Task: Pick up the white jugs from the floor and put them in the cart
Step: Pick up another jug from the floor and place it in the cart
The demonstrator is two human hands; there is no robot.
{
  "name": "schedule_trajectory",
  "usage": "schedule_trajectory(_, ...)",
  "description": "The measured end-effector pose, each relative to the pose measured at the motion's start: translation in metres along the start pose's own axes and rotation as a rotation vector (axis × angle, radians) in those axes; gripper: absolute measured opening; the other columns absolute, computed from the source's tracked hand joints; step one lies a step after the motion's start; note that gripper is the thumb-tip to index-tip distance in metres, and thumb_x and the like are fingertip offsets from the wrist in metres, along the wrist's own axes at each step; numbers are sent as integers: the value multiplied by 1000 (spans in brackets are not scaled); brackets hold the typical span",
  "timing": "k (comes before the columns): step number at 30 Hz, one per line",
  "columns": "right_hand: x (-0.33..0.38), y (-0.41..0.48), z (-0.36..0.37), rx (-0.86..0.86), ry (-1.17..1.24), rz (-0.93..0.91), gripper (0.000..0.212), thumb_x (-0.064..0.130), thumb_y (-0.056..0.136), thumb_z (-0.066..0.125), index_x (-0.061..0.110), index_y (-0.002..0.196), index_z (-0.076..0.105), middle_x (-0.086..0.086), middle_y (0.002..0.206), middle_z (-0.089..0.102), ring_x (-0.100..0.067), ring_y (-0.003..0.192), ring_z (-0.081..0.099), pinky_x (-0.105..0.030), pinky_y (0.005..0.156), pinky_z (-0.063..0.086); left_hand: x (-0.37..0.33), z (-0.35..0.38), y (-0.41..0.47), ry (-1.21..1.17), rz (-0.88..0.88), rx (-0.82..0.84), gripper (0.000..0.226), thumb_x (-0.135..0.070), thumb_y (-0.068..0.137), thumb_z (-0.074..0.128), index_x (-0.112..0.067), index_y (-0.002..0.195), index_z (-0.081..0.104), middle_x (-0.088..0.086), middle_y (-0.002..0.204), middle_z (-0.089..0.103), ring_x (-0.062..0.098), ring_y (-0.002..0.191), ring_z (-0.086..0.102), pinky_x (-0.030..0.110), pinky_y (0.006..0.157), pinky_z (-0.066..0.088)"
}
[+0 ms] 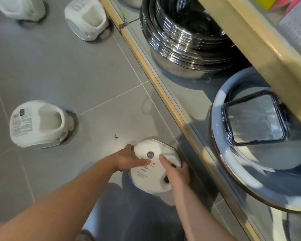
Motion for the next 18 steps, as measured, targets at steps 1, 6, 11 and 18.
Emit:
schedule_trajectory(1, 3, 3, 1, 20, -10, 17, 104, 46, 77, 91, 13, 158, 35, -12, 147, 55, -31, 125, 57, -35, 89, 44, 2, 1, 2, -78, 24, -9, 81, -51, 85, 82, -22, 146, 37, -7, 121, 64, 12, 100, 64, 23, 60, 50)
schedule_trajectory(6, 2, 14, 10, 114, -114, 51, 151, 81, 36, 91, 23, 161, 29, -11, 147, 53, -36, 131, 55, -51, 106, 51, 10, 16, 11, -368, 112, -16, 95, -59, 64, 93, -30, 141, 45, -6, 121, 72, 13, 107, 72, 30, 72, 61)
schedule_trajectory(11, 15, 7, 6, 150, -100, -161, 117, 51, 67, 96, 23, 160, 31, -7, 147, 53, -29, 123, 55, -43, 98, 50, 16, 12, -4, -497, 162, -64, 81, -35, 74, 95, -34, 134, 40, -7, 123, 67, 9, 109, 67, 27, 83, 57)
schedule_trajectory(18, 63, -71, 1, 247, 11, -380, 104, 31, 64, 100, 41, 147, 39, 4, 143, 57, -23, 129, 59, -30, 83, 53, -5, -44, -85, -544, 345, -169, 85, -27, 56, 101, -39, 127, 56, -5, 121, 74, 14, 113, 72, 35, 89, 63)
Point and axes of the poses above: each hand's wrist, its own y-axis towards the middle knuckle, its own z-axis out of the palm, x = y × z, the point moved 4 cm from there along y, towards the middle knuckle
